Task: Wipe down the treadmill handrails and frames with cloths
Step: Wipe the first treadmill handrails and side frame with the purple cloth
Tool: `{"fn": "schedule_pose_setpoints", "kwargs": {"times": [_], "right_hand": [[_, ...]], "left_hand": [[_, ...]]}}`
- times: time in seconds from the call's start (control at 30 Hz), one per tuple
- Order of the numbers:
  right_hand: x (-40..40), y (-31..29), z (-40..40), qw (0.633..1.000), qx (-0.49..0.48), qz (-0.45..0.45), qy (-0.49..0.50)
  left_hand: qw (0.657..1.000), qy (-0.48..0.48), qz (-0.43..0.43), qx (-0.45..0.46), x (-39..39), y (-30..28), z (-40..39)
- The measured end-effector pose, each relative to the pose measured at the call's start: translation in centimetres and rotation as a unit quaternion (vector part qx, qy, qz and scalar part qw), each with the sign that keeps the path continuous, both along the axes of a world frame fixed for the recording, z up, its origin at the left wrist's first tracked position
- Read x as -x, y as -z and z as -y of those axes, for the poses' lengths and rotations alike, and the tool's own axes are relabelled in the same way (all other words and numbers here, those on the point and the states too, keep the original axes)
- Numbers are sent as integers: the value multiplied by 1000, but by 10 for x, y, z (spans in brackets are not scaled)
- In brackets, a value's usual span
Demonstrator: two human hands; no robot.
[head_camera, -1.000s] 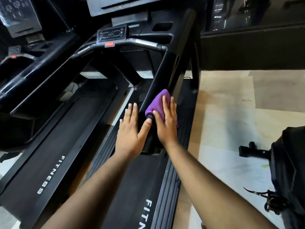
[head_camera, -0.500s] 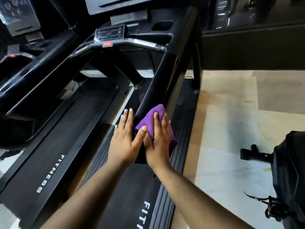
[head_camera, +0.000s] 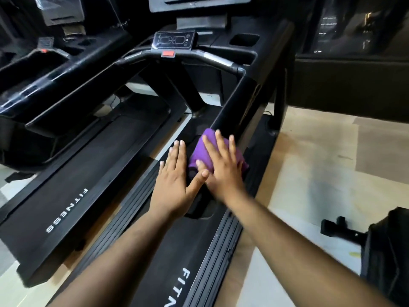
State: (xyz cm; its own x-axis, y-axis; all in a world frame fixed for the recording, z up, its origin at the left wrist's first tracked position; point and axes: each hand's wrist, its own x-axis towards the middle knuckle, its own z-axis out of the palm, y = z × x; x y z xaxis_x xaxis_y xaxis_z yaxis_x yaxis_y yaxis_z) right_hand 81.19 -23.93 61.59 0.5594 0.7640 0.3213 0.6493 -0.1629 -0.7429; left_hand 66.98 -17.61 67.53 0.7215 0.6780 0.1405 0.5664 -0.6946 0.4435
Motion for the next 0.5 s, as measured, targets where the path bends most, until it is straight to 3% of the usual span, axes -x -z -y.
{"fn": "schedule_pose_setpoints", "kwargs": {"times": [0.17, 0.33, 0.4, 0.5], "right_hand": [[-34, -45, -36, 994, 96, -13, 55], [54, 3, 9, 999, -2, -18, 40], [54, 9, 10, 997, -41, -53, 47], [30, 4, 3, 978, -99, -158, 89]], "left_hand": [[999, 9, 34, 23, 0, -3, 2], [983, 9, 157, 91, 6, 0, 3], [986, 27, 147, 74, 8, 2, 2], [997, 45, 59, 2, 6, 1, -1]]}}
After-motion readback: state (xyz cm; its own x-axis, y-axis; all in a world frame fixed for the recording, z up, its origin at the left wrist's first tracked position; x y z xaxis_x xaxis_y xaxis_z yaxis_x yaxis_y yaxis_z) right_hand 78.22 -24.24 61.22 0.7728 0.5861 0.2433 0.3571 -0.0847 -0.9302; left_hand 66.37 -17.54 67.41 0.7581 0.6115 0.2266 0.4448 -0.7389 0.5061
